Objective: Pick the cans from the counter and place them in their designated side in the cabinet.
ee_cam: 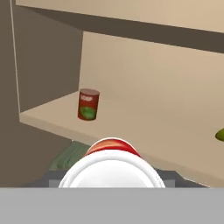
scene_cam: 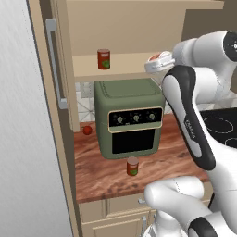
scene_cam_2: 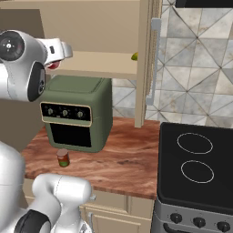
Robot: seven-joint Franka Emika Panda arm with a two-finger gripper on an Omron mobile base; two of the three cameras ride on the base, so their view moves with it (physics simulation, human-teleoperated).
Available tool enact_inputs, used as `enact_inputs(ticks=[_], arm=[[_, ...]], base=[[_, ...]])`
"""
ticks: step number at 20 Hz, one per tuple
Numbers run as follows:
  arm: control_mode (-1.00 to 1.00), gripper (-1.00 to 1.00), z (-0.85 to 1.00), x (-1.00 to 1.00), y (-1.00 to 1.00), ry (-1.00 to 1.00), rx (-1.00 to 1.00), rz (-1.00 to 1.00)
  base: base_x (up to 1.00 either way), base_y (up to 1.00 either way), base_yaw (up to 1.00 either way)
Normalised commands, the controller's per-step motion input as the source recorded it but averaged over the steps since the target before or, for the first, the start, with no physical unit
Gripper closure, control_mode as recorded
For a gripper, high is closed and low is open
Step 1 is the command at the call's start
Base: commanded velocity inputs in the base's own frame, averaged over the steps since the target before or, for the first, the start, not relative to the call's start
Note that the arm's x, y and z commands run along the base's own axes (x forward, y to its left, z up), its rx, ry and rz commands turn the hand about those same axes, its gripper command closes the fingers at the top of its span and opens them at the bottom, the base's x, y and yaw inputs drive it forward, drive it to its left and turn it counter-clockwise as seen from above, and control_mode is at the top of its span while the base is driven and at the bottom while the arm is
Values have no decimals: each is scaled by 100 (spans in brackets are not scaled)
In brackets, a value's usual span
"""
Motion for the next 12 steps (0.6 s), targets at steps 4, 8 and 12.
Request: enact_inputs(ticks=[4,8,12], arm=[[-100,100,-5,27,5,0,-2,1],[-100,100,-9,27,12,1,-3,2],[-100,100,-10,26,15,1,-3,3]], base=[[0,0,0],[0,0,0],[0,0,0]])
